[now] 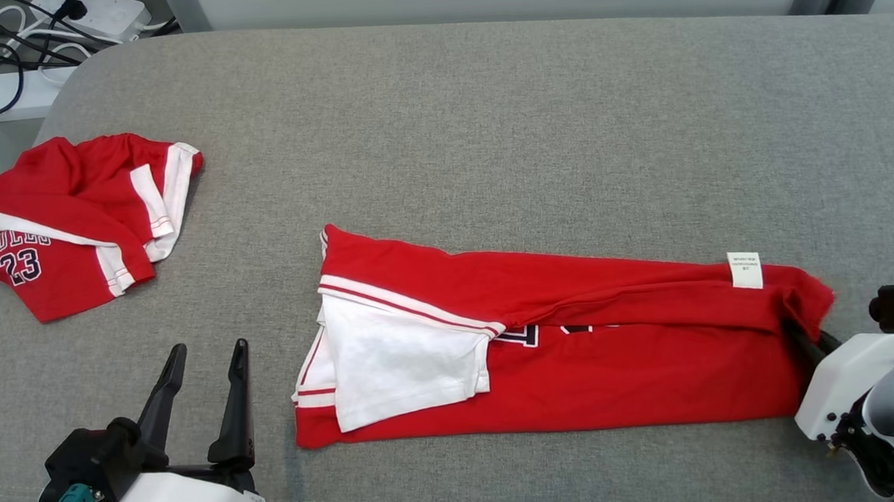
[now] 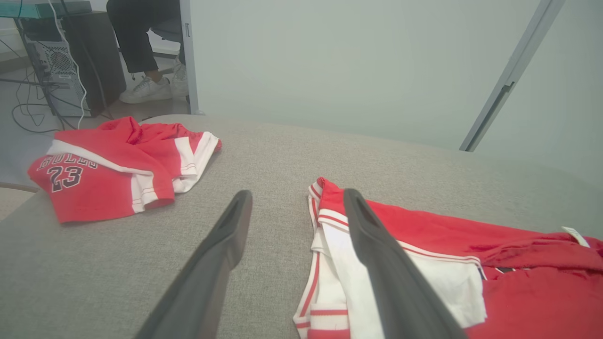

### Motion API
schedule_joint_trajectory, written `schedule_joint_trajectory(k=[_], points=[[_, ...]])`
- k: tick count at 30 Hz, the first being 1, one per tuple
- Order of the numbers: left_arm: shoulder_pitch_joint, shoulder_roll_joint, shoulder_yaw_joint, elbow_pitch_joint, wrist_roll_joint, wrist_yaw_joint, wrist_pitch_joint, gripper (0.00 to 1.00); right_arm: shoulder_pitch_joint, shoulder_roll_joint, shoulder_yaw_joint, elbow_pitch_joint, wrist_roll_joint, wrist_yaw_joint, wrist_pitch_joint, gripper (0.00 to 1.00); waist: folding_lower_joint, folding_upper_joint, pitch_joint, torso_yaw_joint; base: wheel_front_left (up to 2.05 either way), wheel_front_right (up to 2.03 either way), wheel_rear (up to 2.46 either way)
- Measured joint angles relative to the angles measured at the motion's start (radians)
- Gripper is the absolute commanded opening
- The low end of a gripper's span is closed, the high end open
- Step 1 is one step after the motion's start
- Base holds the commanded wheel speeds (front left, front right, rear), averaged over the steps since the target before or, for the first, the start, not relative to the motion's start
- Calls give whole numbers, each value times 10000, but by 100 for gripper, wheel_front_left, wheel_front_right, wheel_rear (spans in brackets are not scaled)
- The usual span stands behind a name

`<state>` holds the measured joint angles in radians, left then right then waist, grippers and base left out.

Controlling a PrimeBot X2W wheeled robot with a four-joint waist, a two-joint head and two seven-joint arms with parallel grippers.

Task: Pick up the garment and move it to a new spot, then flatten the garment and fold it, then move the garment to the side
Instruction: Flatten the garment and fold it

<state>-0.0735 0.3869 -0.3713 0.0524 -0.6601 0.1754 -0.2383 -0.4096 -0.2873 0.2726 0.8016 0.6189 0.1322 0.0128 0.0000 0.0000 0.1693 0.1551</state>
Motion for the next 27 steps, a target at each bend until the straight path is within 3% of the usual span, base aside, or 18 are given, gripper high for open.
schedule_joint_trajectory(k=[6,13,18,22,27], points=[[-2,-8,21,73,2,-73,-13,100,-3,-174,-171,228,366,81,-259,0,0,0,51,-119,0,0,0],[-24,-12,48,140,4,-167,-88,100,93,-1638,-1267,1080,518,40,-859,0,0,0,118,-320,0,0,0],[-184,-17,46,194,19,-249,-88,100,73,-1806,-1421,1005,508,38,-1012,0,0,0,120,-491,0,0,0],[-185,-10,48,209,23,-251,-90,100,41,-1532,-1185,-180,556,12,-1026,0,0,0,71,-610,0,0,0],[-184,52,63,199,77,-251,-90,100,104,-746,-121,-3411,598,12,-671,0,0,0,-16,-794,0,0,0]])
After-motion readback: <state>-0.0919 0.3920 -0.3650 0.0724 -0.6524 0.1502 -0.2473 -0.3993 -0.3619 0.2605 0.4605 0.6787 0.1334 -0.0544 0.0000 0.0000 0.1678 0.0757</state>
